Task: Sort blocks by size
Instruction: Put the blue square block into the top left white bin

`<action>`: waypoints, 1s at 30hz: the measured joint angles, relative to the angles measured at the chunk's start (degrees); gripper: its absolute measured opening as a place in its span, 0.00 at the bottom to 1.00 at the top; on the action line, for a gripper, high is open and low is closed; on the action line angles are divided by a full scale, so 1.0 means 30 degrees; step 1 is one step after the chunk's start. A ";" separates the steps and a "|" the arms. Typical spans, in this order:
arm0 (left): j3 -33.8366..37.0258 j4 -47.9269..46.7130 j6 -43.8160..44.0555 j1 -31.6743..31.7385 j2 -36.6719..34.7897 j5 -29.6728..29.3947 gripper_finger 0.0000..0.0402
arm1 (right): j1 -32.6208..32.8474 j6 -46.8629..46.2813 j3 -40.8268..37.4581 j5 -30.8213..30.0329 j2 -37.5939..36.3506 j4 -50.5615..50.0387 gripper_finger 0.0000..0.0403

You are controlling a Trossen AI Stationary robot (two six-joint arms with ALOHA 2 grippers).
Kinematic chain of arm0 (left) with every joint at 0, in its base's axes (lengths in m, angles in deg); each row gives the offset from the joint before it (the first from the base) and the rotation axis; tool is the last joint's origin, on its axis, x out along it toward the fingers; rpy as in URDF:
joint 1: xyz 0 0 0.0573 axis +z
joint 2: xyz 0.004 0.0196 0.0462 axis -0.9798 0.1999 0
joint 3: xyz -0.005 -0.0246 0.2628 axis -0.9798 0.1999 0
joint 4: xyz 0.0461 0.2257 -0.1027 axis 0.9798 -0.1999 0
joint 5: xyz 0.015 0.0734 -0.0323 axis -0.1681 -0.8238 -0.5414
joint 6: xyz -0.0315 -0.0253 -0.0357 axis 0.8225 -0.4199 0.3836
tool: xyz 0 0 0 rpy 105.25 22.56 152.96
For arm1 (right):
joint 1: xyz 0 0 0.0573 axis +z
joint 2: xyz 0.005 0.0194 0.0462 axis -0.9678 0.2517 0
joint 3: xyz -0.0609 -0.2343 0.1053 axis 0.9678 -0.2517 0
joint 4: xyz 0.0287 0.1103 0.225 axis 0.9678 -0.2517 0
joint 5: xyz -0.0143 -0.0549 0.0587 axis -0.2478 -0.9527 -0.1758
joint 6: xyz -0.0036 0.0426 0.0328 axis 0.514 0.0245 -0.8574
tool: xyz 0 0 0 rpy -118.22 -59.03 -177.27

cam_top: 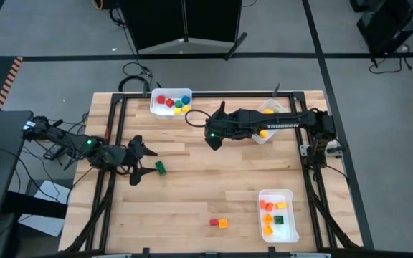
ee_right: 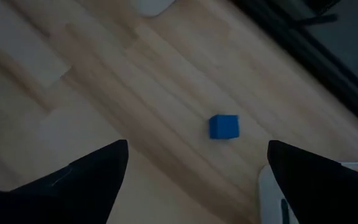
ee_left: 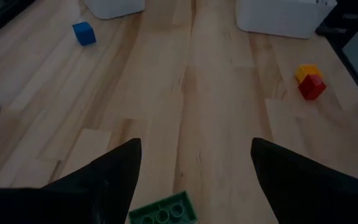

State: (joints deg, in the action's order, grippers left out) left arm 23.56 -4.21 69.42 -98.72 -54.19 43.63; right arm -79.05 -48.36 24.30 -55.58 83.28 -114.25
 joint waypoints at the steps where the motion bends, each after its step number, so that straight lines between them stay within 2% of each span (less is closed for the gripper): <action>1: 0.0000 0.0070 0.0000 0.0000 0.0000 -0.0007 0.78 | -0.0027 -0.0161 0.0000 -0.0385 0.0010 -0.0013 0.99; 8: 0.0000 0.0047 0.0007 0.0000 0.0007 -0.0007 0.78 | -0.0630 -0.0915 -0.0007 -0.0988 0.0010 0.0169 0.98; 15: 0.0000 0.0047 0.0064 0.0000 0.0007 -0.0104 0.78 | -0.2828 0.0009 -0.0015 0.2015 0.0072 0.1899 0.95; 21: -0.0007 -0.0043 0.0131 0.0000 -0.0001 -0.1532 0.78 | -0.5064 0.0993 -0.0022 0.4276 0.1303 0.1429 0.95; 30: -0.0007 -0.0057 0.0531 0.0000 -0.0007 -0.4415 0.78 | -0.6020 0.4160 0.1267 0.5217 0.4959 -0.0540 0.95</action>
State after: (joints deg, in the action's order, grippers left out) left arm 23.53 -4.38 71.02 -98.72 -54.22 30.39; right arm -97.11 -35.88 28.10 -39.93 98.15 -115.87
